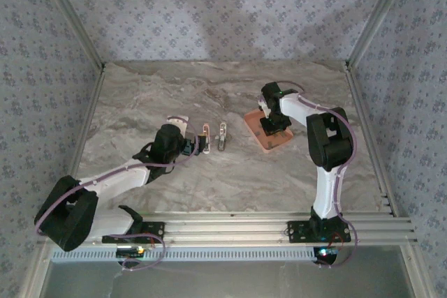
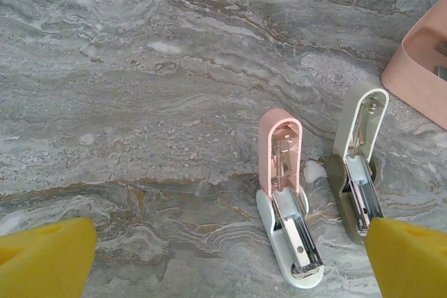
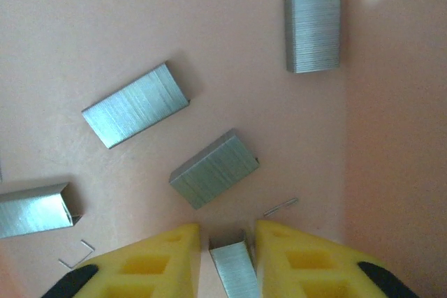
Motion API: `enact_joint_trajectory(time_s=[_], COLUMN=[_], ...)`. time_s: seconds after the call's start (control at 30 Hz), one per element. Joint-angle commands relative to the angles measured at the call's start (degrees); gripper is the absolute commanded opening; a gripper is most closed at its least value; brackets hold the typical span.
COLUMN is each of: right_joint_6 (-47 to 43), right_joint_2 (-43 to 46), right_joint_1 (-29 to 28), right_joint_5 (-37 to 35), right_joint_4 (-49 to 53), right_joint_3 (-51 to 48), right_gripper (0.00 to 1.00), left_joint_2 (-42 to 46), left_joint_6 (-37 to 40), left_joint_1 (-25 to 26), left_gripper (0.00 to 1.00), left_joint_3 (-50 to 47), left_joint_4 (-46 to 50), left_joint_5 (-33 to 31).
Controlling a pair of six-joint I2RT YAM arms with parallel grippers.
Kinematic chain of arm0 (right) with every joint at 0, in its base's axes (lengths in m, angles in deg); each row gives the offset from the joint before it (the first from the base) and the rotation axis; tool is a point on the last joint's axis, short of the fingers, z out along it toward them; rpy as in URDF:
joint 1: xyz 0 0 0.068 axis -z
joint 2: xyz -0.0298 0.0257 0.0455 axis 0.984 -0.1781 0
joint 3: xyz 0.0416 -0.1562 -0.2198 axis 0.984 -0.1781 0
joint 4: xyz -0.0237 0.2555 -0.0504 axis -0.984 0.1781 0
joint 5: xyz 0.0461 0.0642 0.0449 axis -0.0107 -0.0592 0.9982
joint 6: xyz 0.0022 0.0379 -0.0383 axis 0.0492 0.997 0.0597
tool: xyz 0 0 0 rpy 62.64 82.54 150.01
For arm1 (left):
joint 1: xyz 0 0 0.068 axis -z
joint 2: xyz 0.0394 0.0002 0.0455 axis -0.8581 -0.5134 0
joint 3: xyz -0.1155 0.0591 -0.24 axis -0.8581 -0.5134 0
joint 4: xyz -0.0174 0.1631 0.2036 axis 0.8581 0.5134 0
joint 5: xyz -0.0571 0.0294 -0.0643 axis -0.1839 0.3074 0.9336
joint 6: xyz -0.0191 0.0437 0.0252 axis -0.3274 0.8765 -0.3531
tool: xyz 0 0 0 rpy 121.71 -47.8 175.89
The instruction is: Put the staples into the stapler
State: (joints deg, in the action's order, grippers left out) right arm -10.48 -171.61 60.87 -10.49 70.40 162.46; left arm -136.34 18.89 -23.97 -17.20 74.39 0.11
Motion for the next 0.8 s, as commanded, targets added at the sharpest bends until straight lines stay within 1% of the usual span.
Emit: enact_joint_trajectory(time_s=[0.0, 0.07, 0.17, 0.33, 0.4, 0.57, 0.67, 0.77], right_joint_6=[0.7, 1.1, 2.0, 5.4, 7.3, 10.0, 12.6, 14.8], right_joint_2=[-2.2, -1.6, 1.6, 10.7, 15.1, 22.5, 25.9, 29.0], right_joint_1=[-0.1, -0.2, -0.1, 0.1, 0.2, -0.3, -1.7, -4.7], right_joint_5=[-0.2, -0.1, -0.4, -0.5, 0.6, 3.2, 4.8, 3.8], right_joint_4=[-2.4, -2.8, -4.7, -9.9, -12.4, -15.7, -15.7, -16.1], right_joint_3=[-0.3, -0.7, -2.7, -8.7, -11.9, -18.4, -20.7, -22.9], right_gripper=[0.20, 0.19, 0.18, 0.17, 0.17, 0.16, 0.16, 0.16], left_joint_2=[0.0, 0.2, 0.6, 1.7, 1.9, 1.9, 1.6, 1.4], left_joint_6=[0.5, 0.5, 0.6, 0.2, 0.0, -0.2, -0.7, -1.6], left_joint_1=[-0.4, -0.4, -0.3, -0.4, -0.4, -0.4, -0.4, -0.4], left_gripper=[0.98, 0.98, 0.98, 0.98, 0.98, 0.98, 0.98, 0.98], left_joint_3=[1.4, 1.3, 1.1, -1.4, -2.0, -2.0, -2.2, -2.9], left_joint_4=[-0.9, -0.7, -1.0, -6.1, -7.6, -8.6, -9.1, -9.8], left_joint_5=[0.3, 0.2, 0.2, 2.8, 3.9, 5.5, 5.8, 6.4])
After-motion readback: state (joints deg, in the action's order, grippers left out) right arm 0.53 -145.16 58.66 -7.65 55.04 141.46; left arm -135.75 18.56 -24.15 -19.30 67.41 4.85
